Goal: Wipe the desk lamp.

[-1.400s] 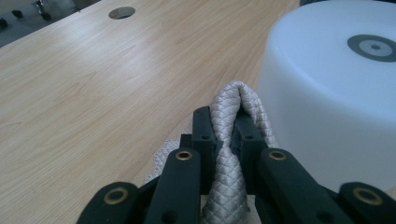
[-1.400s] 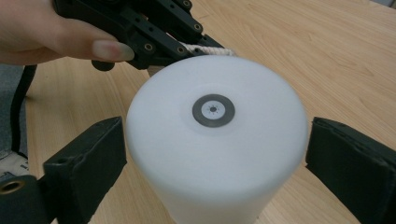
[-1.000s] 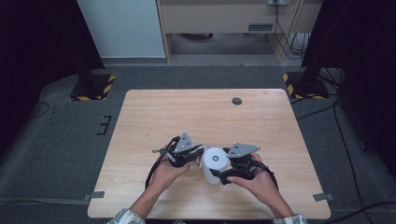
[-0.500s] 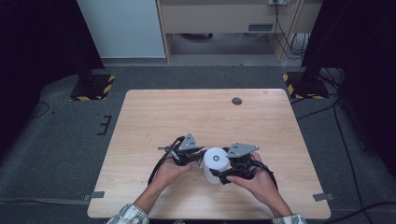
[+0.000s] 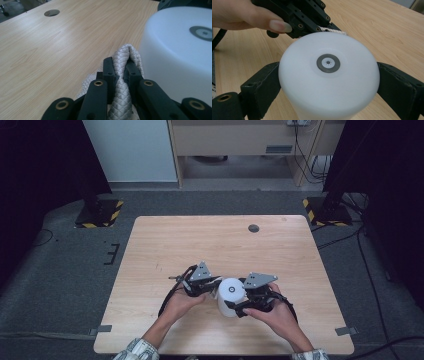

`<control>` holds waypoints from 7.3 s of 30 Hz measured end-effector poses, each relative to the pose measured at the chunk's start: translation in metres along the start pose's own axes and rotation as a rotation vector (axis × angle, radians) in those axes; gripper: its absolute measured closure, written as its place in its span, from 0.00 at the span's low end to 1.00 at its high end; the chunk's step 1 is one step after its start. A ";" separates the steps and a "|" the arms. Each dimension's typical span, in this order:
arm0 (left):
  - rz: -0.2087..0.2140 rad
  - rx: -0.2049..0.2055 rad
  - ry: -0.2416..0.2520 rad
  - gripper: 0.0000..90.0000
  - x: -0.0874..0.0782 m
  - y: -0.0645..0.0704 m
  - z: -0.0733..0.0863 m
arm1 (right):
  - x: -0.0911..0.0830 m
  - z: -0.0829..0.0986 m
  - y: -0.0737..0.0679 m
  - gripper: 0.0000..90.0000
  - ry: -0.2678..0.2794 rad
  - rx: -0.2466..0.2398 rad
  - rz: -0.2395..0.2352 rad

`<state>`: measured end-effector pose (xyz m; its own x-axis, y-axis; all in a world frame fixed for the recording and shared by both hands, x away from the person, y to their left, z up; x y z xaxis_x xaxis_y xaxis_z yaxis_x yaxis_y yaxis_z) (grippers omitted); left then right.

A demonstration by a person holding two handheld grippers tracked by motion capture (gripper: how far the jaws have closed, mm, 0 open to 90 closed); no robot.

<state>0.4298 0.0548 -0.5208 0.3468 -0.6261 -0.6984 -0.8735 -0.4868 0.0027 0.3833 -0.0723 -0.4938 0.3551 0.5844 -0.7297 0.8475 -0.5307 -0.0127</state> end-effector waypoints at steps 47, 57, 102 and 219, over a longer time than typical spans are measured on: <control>0.039 -0.024 -0.040 0.91 -0.001 0.001 0.009 | 0.006 -0.003 -0.006 0.10 0.007 -0.027 -0.028; 0.044 0.014 -0.115 0.91 -0.013 0.017 0.028 | 0.004 -0.001 0.002 0.10 0.008 -0.001 0.001; 0.010 0.003 -0.053 0.91 -0.014 0.013 0.016 | 0.003 0.000 0.006 0.10 0.013 0.001 0.009; -0.371 -0.315 -0.130 0.87 -0.054 -0.117 0.092 | -0.025 0.088 0.084 0.08 -0.098 0.321 0.236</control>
<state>0.4815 0.2016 -0.5489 0.5513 -0.3052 -0.7764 -0.5473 -0.8347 -0.0605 0.4112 -0.1850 -0.5367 0.4728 0.3705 -0.7995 0.5753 -0.8170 -0.0384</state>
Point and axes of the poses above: each handheld gripper's, and its own axes: x roughly forward along the jaws, z roughly out of its underside, y roughly to its right, the point moved 7 cm from there along x, roughly forward along the jaws, and after that the axes turned 13 degrees about -y, right-handed, at the moved point
